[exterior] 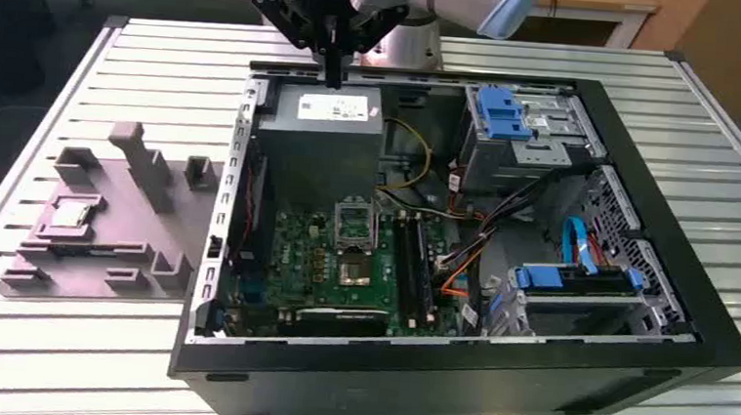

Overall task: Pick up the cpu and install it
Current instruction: 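Reach for the cpu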

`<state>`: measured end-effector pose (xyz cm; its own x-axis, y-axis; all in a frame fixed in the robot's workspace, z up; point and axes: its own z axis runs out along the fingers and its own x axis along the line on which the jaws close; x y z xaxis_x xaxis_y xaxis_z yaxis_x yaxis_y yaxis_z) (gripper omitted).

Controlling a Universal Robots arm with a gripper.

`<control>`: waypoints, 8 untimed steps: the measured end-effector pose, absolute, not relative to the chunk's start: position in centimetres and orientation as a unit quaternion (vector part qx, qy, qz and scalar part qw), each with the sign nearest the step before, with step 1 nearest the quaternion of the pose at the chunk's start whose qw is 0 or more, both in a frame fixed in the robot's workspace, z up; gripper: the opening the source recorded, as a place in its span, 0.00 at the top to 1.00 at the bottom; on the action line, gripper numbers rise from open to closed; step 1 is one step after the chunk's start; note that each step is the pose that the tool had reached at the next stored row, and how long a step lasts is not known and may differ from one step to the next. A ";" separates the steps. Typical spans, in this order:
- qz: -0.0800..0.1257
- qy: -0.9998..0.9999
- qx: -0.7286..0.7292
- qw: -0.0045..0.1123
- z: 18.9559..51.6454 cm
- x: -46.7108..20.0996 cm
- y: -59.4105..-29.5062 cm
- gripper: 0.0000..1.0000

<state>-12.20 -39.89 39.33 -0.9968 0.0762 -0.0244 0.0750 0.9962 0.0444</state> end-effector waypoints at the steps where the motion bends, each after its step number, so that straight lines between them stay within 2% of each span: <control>1: 0.022 0.999 0.038 0.013 39.3 -12.2 -39.9 0.89; 8: 0.022 0.999 0.038 0.013 39.3 -12.2 -39.9 0.89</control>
<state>-12.20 -39.89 39.33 -0.9968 0.0762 -0.0245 0.0751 0.9962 0.0444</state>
